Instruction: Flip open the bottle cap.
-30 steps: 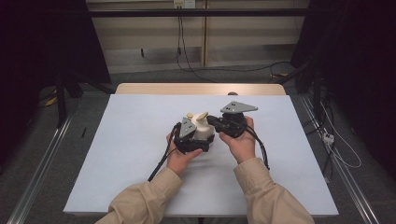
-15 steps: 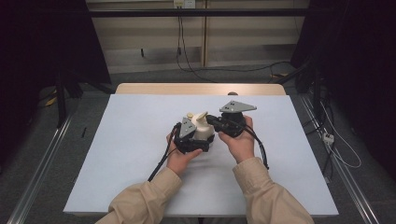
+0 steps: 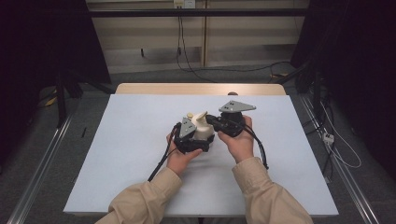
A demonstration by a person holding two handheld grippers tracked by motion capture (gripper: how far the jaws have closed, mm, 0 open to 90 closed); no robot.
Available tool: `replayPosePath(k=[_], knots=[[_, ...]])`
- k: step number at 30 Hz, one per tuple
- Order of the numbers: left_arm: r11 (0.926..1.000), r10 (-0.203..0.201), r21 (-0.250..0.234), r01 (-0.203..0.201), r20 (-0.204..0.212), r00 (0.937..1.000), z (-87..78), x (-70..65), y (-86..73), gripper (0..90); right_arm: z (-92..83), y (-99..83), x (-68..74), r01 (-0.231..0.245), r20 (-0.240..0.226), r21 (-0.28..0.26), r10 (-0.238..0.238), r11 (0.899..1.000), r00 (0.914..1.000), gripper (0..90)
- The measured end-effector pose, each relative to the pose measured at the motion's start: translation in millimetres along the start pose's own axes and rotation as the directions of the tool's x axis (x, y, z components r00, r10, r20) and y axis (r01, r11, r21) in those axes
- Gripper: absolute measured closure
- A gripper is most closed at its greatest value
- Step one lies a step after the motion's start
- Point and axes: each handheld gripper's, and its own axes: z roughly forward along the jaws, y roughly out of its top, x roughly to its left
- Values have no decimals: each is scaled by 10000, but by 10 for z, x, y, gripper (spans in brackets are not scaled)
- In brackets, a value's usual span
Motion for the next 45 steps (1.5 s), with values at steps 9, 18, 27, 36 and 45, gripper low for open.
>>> replayPosePath(k=[9, 18, 27, 36, 45], knots=[[10000, 15, 11, -15, 1, 10000, -1, 1, 0, 49, 27, 12, 3, 65, -45, 58, -65, 10000, 10000, 900], [10000, 5, 0, -5, -4, 10000, -1, 0, 0, 49, 47, 24, 17, 96, -34, 35, -96, 9999, 9999, 900], [10000, 2, -8, -2, -35, 10000, -2, -2, -1, 49, 64, 31, 24, 111, -66, 6, -110, 9999, 9999, 900], [10000, -1, -12, 1, -33, 10000, -1, -2, -1, 49, 74, 29, 23, 113, -64, -13, -113, 9999, 9999, 900], [10000, -3, -6, 3, -9, 10000, -1, -2, -1, 49, 86, 44, 32, 154, -47, -24, -154, 9999, 9999, 900]])
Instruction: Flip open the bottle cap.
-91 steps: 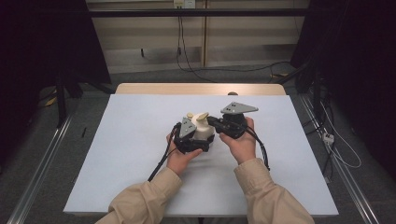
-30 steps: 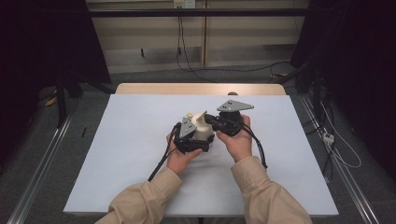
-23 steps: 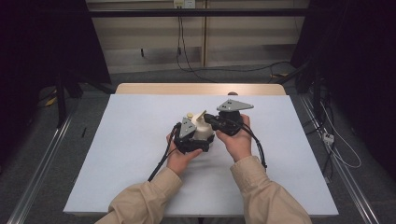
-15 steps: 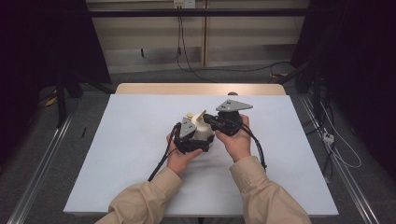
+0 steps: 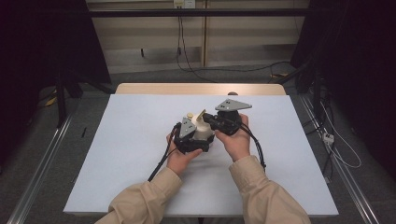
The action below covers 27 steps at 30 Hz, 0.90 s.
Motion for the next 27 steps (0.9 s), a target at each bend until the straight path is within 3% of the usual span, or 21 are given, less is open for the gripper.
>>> replayPosePath(k=[27], knots=[[10000, -19, -22, 19, -29, 10000, 0, -2, 0, 49, 43, 5, 1, -77, -30, -48, 77, 10000, 10000, 898]])
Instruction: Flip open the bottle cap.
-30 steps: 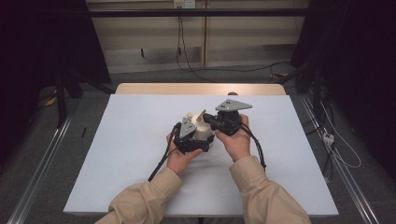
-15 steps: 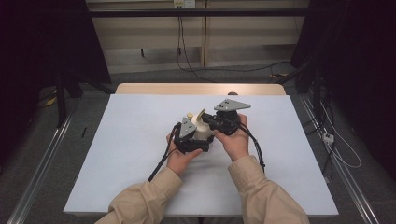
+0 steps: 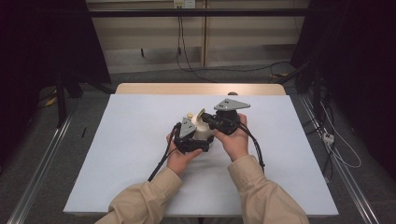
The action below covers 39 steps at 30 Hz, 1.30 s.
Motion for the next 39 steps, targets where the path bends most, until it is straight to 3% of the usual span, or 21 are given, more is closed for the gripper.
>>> replayPosePath(k=[39], knots=[[10000, -12, 10, 12, 49, 10000, 0, 5, 0, 48, 83, 67, 55, 164, -58, 67, -164, 9998, 9998, 858]])
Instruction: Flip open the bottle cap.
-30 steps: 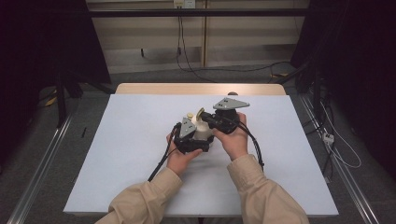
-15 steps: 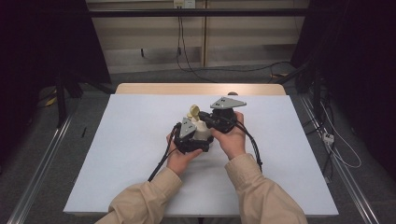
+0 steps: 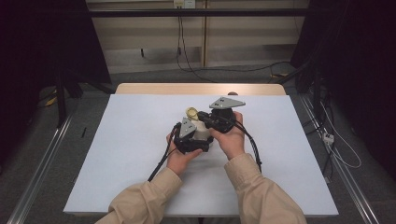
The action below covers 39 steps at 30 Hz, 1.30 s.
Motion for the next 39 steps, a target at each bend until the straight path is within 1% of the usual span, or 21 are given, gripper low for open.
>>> replayPosePath(k=[3, 6, 9, 12, 14, 15, 18, 21, 24, 28, 29, 31, 33, 34, 35, 37, 38, 39], knots=[[10000, 9, 9, -9, 7, 10000, -1, 1, 0, 48, -13, 2, -6, -6, 62, -27, 6, 10000, 10000, 822], [10000, 36, 53, -36, 40, 10000, -5, 7, 2, 47, -22, 3, -16, -118, 129, -31, 118, 9999, 9998, 774], [10000, -7, 81, 7, 97, 10000, -6, 13, 1, 46, -31, -1, -28, -261, 216, -70, 262, 9996, 9994, 699], [9998, -55, 183, 53, 64, 10000, -11, 10, 0, 44, -40, -12, -29, -245, 350, 10, 244, 9997, 9991, 607], [9991, -300, 289, 298, 64, 9995, -16, 11, -1, 42, -49, -22, -28, -283, 447, -2, 283, 9996, 9986, 548], [9991, -329, 282, 326, 79, 9994, -24, 15, -7, 41, -51, -28, -30, -303, 453, 16, 302, 9995, 9985, 525], [9992, -276, 274, 273, 79, 9996, -40, 10, -11, 41, -62, -42, -36, -443, 577, -95, 448, 9990, 9973, 463], [9991, -338, 277, 336, 71, 9994, -42, 6, -15, 40, -75, -55, -44, -582, 723, -110, 589, 9982, 9956, 401], [9990, -233, 371, 230, 95, 9997, -56, 9, -16, 39, -97, -63, -73, -703, 824, -151, 713, 9974, 9940, 369], [9983, -259, 529, 251, 136, 9996, -87, 15, -27, 36, -156, -41, -114, -829, 961, -299, 854, 9961, 9917, 325], [9983, -188, 546, 180, 140, 9997, -101, 19, -30, 38, -169, -47, -119, -816, 972, -251, 837, 9963, 9917, 311], [9982, -175, 569, 165, 180, 9997, -114, 17, -33, 40, -186, -71, -124, -823, 1010, -190, 838, 9964, 9914, 296], [9970, -64, 775, 52, 154, 9999, -130, 15, -35, 48, -211, -95, -131, -907, 1040, -224, 925, 9956, 9903, 279], [9973, -80, 735, 70, 132, 9999, -146, 10, -41, 49, -224, -103, -134, -958, 1050, -264, 981, 9951, 9896, 276], [9968, -12, 797, 2, 123, 9999, -162, 15, -43, 51, -241, -112, -141, -1008, 1017, -334, 1037, 9943, 9894, 270], [9968, -43, 802, 37, 64, 10000, -204, 18, -57, 54, -259, -119, -150, -1061, 1032, -336, 1091, 9938, 9887, 249], [9964, 31, 844, -35, 48, 10000, -231, 27, -63, 54, -267, -119, -156, -1090, 993, -354, 1121, 9934, 9887, 243], [9960, 22, 889, -23, 16, 10000, -253, 32, -69, 55, -273, -116, -158, -1103, 935, -359, 1132, 9932, 9892, 233]])
